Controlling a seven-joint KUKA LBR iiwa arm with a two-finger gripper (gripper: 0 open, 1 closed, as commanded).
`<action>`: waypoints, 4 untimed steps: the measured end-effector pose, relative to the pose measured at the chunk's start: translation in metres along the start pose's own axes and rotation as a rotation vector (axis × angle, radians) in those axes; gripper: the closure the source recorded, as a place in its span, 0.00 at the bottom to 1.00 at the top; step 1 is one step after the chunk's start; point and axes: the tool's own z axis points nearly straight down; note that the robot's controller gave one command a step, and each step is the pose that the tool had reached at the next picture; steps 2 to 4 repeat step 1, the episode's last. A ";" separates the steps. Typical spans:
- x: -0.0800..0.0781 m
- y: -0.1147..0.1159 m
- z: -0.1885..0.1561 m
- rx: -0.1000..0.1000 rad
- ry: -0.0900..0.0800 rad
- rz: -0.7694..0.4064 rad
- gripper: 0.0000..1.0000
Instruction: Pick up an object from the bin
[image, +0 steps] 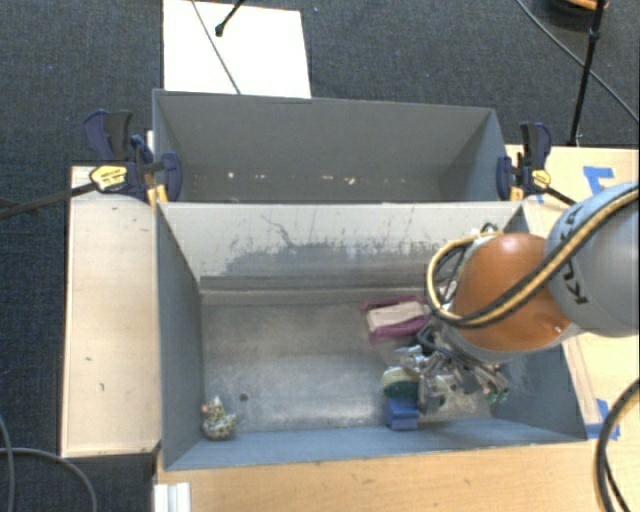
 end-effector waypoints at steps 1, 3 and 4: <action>-0.010 0.005 -0.154 0.002 -0.004 -0.065 1.00; -0.010 0.005 -0.154 0.002 -0.004 -0.065 1.00; -0.010 0.005 -0.154 0.002 -0.004 -0.065 1.00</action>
Offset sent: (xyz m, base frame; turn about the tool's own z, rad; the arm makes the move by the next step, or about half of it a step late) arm 0.0047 0.0075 0.1500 -0.0663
